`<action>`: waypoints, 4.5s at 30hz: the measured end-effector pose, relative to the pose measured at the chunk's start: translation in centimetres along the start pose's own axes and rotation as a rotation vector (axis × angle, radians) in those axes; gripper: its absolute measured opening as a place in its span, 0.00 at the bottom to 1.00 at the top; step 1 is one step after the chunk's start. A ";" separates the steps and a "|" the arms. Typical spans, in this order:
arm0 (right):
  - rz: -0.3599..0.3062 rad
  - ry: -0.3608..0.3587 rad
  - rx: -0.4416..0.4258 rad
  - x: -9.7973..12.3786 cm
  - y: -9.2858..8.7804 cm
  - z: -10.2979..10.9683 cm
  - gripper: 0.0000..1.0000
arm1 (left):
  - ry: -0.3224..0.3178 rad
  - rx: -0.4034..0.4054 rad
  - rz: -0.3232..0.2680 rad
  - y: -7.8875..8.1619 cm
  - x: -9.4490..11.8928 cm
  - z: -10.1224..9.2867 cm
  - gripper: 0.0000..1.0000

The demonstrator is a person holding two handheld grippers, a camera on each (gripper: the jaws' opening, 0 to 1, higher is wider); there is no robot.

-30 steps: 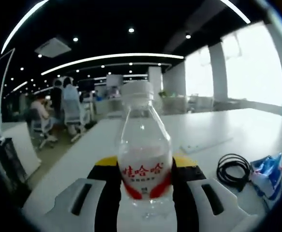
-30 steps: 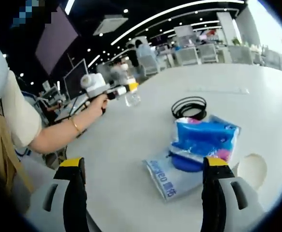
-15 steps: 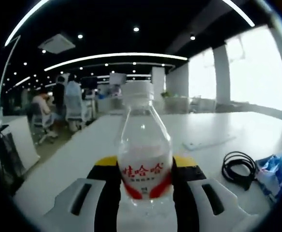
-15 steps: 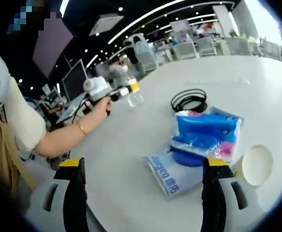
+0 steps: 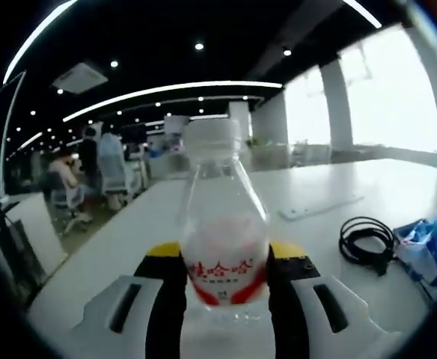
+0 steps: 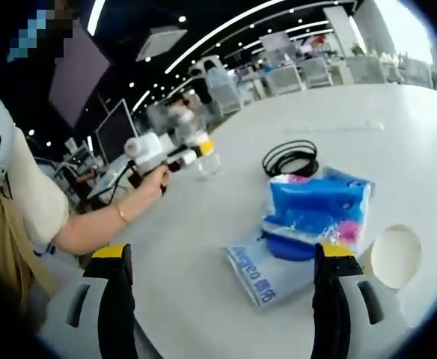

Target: Arrange the tabletop items into an orderly group along one side of the table until the central work area is clear of visible clutter.

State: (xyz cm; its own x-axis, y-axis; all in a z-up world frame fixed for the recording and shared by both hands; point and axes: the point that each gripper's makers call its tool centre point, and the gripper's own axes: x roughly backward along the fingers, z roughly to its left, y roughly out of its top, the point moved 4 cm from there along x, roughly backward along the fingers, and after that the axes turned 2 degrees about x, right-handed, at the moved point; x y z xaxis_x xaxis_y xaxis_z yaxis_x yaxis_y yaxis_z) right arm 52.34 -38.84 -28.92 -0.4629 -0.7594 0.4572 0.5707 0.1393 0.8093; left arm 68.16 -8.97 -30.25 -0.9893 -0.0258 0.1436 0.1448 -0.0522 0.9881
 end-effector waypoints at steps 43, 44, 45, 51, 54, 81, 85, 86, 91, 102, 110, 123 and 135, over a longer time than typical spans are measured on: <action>-0.190 -0.204 0.058 3.4 4.1 -3.4 1.00 | 0.127 -0.026 0.009 1.3 1.1 0.5 0.65; -0.188 -0.216 0.059 3.6 4.1 -3.7 1.00 | 0.118 -0.025 0.010 1.5 1.3 0.5 0.67; -0.179 -0.221 0.067 3.8 4.0 -3.9 1.00 | 0.114 -0.024 0.009 1.7 1.5 0.6 0.70; -0.159 -0.317 0.134 4.7 4.1 -5.4 1.00 | 0.109 -0.064 0.036 2.8 3.1 1.0 0.81; -0.143 -0.326 0.139 5.1 4.2 -5.5 1.00 | 0.103 -0.071 0.032 3.5 4.1 1.3 0.86; -0.014 -0.402 0.066 4.6 0.3 -8.6 1.00 | -0.044 -0.050 0.071 6.9 11.3 -0.6 0.99; -0.008 -0.387 0.031 4.2 -0.2 -8.4 0.99 | -0.064 -0.050 0.062 7.2 12.0 -0.8 0.99; -0.001 -0.392 0.035 4.1 -0.3 -8.5 0.99 | -0.068 -0.052 0.066 7.2 12.1 -0.8 0.99; 0.023 -0.440 0.044 4.3 -0.7 -9.1 0.88 | -0.086 -0.029 0.052 7.9 13.2 -1.0 0.99; 0.066 -0.524 0.084 4.1 -2.0 -9.9 0.69 | -0.120 -0.031 0.063 7.8 15.2 -1.7 0.99; 0.070 -0.597 0.152 4.1 -2.0 -10.7 0.57 | -0.181 0.005 0.073 7.8 16.6 -2.8 0.99; 0.048 -0.600 0.107 4.5 -2.5 -11.4 0.40 | -0.267 -0.001 0.074 8.0 17.8 -4.6 0.99; 0.028 -0.562 0.117 4.5 -1.3 -10.0 0.39 | -0.311 -0.022 0.095 7.6 18.3 -6.1 0.99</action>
State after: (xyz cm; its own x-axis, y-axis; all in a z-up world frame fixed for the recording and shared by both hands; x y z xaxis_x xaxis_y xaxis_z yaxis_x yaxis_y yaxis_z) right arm 56.29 -48.83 -31.62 -0.7564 -0.3043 0.5790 0.5239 0.2483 0.8148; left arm 51.27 -15.90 -20.46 -0.9288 0.2748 0.2486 0.2338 -0.0857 0.9685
